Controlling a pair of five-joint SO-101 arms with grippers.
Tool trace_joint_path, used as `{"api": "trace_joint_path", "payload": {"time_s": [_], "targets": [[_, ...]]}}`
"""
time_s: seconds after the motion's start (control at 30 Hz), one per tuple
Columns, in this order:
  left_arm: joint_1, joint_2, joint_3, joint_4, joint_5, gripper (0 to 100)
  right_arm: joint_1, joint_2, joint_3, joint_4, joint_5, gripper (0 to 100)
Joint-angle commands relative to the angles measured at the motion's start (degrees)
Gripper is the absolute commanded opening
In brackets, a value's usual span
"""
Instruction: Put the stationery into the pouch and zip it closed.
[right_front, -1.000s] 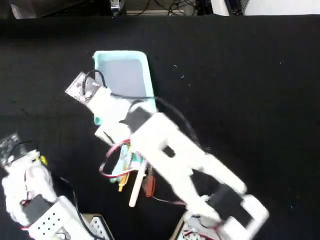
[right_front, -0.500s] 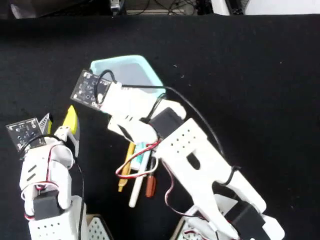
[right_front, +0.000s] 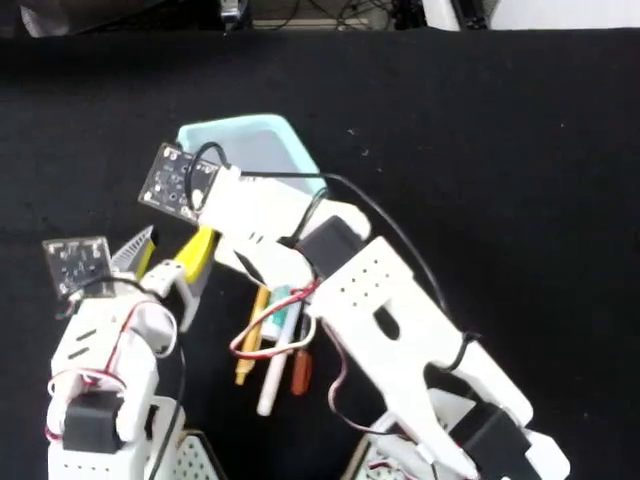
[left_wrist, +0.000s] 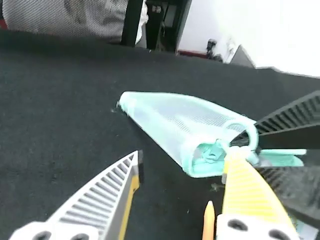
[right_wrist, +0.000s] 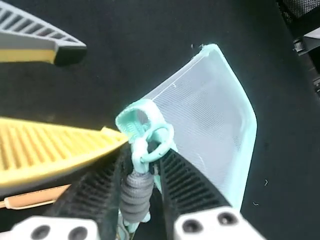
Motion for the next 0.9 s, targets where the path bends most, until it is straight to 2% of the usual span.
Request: {"api": "trace_joint_path", "payload": {"time_s": [0.0,0.1,0.37,0.6,0.67,0.77,0.87], "targets": [[-1.71,4.48,-2.07,-4.31,0.09,28,-0.97,-2.59,-0.4,-1.41,0.0,1.2],[-4.26,7.91,-1.19,-8.88,0.0,28,-0.97,-2.68,-0.4,-1.23,-0.09,1.2],[-4.7,17.14,-0.13,-14.86,-2.46,28,-0.97,-2.95,-0.48,-1.23,-0.09,1.2],[-4.7,19.78,-1.19,-15.82,-2.64,28,-0.79,-2.95,-0.48,-1.14,-0.09,1.2],[-4.7,19.78,-1.36,-15.65,-2.81,24,-0.62,-2.95,-0.31,-0.97,-0.09,1.2],[-4.88,19.78,-1.63,-15.38,-2.99,10,0.0,-2.95,-0.13,-0.88,-0.09,1.2],[-4.88,19.78,-3.12,-12.92,-7.47,3,1.93,-3.03,-0.4,-1.14,-0.09,1.2]]}}
